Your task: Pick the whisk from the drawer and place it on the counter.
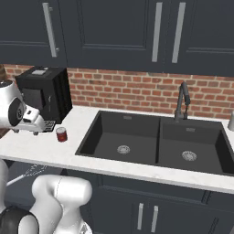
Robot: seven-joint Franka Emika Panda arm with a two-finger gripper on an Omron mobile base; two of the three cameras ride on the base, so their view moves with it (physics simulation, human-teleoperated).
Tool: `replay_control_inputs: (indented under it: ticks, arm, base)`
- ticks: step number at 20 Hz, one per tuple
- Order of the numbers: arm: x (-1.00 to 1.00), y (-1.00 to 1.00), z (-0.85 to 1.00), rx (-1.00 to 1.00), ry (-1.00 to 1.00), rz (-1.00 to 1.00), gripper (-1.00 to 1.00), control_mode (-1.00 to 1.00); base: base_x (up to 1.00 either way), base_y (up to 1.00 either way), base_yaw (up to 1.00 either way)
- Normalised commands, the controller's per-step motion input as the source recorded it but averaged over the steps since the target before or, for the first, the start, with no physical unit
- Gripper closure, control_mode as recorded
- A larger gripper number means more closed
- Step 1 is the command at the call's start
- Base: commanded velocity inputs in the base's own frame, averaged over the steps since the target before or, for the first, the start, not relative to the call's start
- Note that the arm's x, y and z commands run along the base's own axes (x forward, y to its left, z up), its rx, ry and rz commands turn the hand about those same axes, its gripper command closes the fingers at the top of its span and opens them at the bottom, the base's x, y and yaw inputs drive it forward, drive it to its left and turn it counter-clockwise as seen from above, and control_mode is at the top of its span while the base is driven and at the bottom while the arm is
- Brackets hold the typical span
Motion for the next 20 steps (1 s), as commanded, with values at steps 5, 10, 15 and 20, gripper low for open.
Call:
replay_control_inputs:
  ticks: [5,10,15,20]
  arm:
    - [0.0,0.38,-0.3,0.04,0.05,0.0,-1.0,-1.0]
    - [0.0,0.07,-0.12,0.02,0.06,0.0,-1.0,-1.0]
    - [0.0,0.2,-0.19,0.0,0.06,0.0,-1.0,-1.0]
    - [0.0,0.18,-0.29,0.0,0.06,0.0,-1.0,-1.0]
  base:
    - [0.0,0.0,0.0]
    - [0.0,0.0,0.0]
    - [0.0,0.0,0.0]
    - [0.0,0.0,0.0]
